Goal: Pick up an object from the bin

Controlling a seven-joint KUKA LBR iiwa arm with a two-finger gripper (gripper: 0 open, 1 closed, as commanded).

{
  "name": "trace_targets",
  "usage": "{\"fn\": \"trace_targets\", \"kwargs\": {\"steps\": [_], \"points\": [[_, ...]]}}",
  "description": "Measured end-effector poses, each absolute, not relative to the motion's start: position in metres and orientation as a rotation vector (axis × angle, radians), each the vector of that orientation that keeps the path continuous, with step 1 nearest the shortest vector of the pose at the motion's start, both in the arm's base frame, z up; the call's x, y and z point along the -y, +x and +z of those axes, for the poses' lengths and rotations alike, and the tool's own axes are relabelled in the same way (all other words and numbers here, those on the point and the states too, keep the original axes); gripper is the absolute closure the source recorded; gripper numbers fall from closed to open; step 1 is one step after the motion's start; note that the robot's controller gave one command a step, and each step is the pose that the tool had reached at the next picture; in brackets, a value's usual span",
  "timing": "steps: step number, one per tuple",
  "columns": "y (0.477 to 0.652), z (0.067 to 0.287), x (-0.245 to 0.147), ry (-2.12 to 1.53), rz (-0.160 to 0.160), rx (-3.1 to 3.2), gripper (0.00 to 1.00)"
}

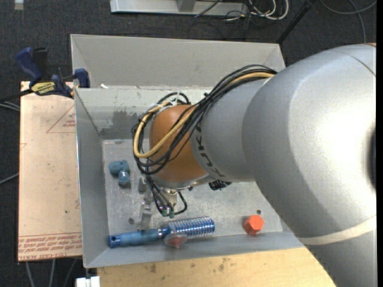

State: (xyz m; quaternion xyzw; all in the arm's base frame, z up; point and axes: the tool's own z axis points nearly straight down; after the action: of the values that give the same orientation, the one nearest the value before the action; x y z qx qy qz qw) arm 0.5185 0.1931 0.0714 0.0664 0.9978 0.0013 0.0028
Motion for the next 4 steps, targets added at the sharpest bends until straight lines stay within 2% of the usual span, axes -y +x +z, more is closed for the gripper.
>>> {"fn": "trace_targets", "kwargs": {"steps": [1, 2, 3, 4], "points": [[0.485, 0.128, -0.126, 0.814, -0.001, -3.034, 0.0], [0.477, 0.071, -0.122, 0.85, -0.003, -3.029, 0.0], [0.478, 0.074, -0.122, 0.849, 0.001, -3.025, 1.0], [0.497, 0.073, -0.199, 0.789, 0.006, -3.037, 1.0]]}}
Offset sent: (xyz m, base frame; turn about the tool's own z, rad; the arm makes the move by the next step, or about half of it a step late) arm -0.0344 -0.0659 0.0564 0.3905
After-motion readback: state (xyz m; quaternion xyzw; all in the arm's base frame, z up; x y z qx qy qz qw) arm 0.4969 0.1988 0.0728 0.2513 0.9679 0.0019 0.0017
